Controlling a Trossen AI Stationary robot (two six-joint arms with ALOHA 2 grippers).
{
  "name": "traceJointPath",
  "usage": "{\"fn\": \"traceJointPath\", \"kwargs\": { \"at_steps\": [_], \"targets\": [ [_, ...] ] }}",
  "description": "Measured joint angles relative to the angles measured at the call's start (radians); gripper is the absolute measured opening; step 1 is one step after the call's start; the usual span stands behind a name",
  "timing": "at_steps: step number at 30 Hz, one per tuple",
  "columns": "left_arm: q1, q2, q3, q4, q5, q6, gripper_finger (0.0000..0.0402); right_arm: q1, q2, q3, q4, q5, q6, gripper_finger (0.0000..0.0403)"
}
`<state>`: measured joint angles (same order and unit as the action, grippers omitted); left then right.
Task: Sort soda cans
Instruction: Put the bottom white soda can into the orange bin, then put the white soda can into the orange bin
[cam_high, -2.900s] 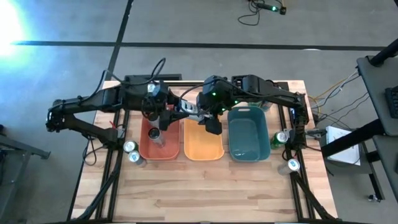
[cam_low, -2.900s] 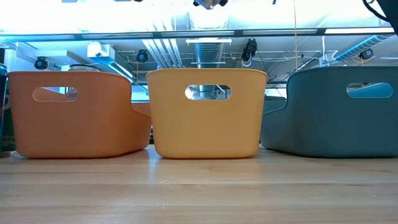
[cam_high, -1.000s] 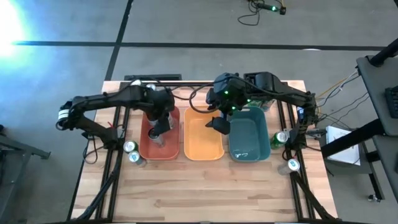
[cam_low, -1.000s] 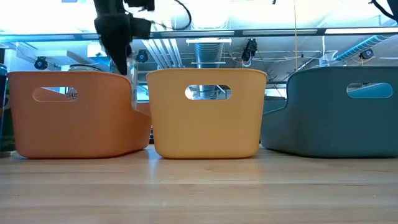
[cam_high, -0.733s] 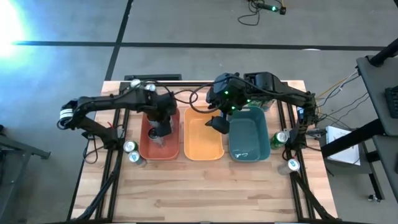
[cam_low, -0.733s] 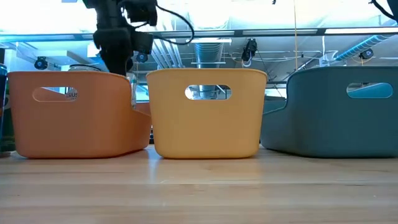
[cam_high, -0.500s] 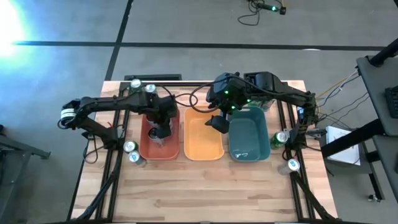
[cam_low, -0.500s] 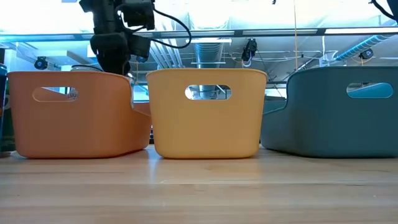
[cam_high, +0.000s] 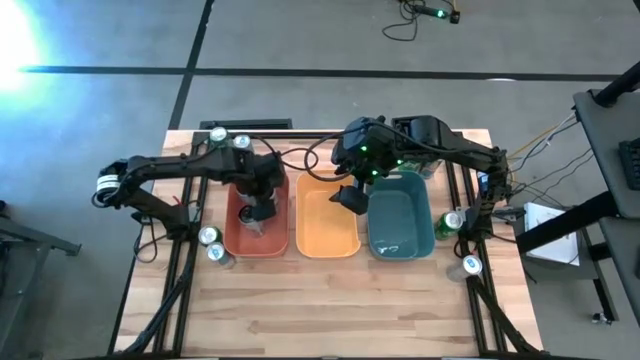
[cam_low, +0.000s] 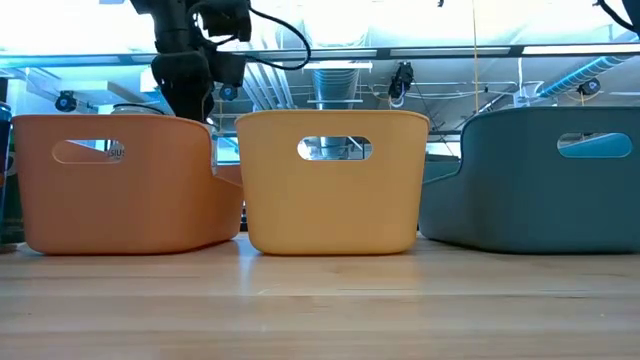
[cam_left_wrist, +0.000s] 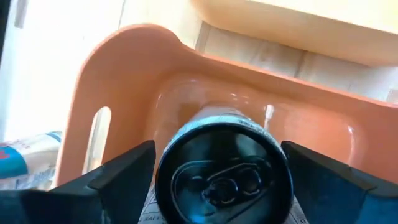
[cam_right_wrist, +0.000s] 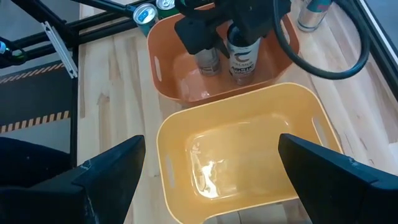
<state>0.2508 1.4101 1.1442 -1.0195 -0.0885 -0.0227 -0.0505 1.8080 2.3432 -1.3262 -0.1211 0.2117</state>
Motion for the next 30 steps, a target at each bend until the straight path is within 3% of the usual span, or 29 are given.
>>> {"fn": "traceJointPath", "kwargs": {
  "at_steps": [5,10,14,21,30],
  "targets": [
    [0.000,-0.001,0.067,-0.089,0.001,0.006,0.0325,0.000,-0.003,0.000,-0.002,0.036,-0.001,0.0364],
    [0.000,-0.004,0.182,-0.215,0.009,0.006,0.0325,-0.028,-0.026,0.002,-0.071,0.247,0.091,0.0364],
    [-0.001,-0.023,0.262,-0.230,0.055,0.001,0.0326,-0.110,-0.037,0.002,-0.240,0.368,0.275,0.0364],
    [-0.007,-0.109,0.313,-0.087,0.135,-0.014,0.0326,-0.266,-0.106,-0.105,-0.242,0.412,0.405,0.0364],
    [-0.010,-0.329,0.165,0.154,0.206,-0.049,0.0326,-0.485,-0.228,-0.415,-0.245,0.486,0.528,0.0364]
  ]
}}
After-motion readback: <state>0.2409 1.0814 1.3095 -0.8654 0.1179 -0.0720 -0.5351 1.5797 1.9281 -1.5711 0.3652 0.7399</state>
